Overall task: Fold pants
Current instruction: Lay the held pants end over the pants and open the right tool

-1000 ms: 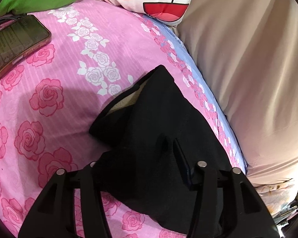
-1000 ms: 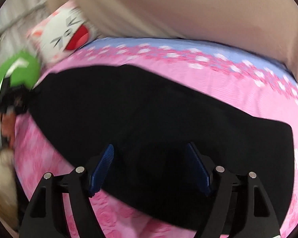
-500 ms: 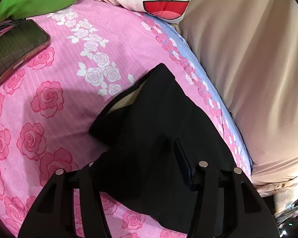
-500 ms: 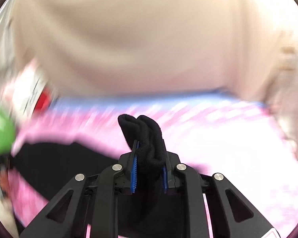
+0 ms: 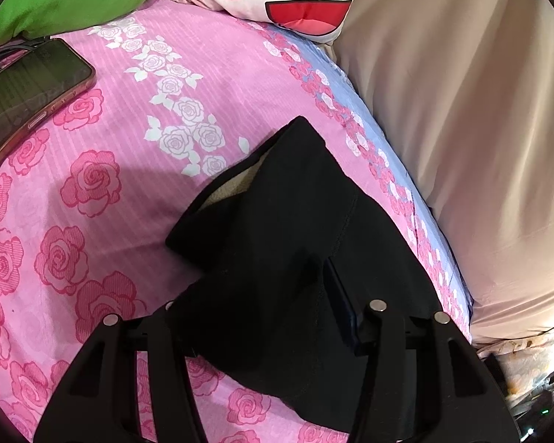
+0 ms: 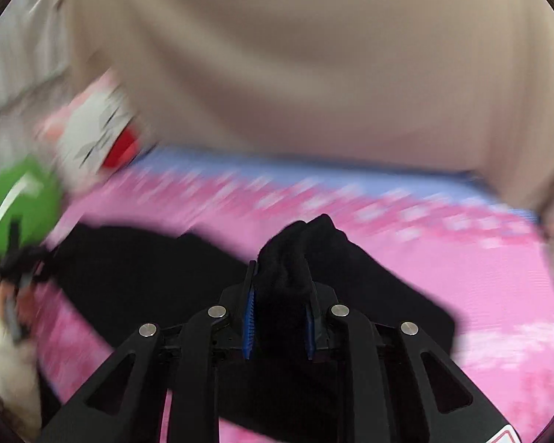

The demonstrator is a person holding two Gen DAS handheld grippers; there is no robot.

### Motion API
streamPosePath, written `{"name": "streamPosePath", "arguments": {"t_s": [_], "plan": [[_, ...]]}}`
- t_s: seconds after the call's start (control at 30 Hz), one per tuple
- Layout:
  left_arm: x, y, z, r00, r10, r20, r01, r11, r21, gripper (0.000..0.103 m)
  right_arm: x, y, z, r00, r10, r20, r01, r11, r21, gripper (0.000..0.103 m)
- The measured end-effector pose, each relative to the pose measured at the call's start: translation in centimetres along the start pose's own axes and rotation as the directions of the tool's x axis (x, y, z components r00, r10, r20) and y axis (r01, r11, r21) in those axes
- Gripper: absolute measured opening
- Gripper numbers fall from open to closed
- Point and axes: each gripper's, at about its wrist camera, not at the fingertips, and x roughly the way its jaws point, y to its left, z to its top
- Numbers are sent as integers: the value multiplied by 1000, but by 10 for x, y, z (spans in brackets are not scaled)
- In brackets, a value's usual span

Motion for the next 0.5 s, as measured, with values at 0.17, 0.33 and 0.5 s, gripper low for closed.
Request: {"name": "streamPosePath", "arguments": {"t_s": [0.17,0.33,0.5], "plan": [[-2,-1,1,1000,-2,-3,2,1000,7,50,84,59,-53,964,142,-223,-156,987,-48,36],[-13,-15,3,1000,3,28,-5,998,60,33,30,18,-38,981,178,-80,-175,983,52,58],[-33,-63,-5,996,12,91,-30,979,201,16,-20,-58,-42,999,43,33,-49,975,217,63]]}}
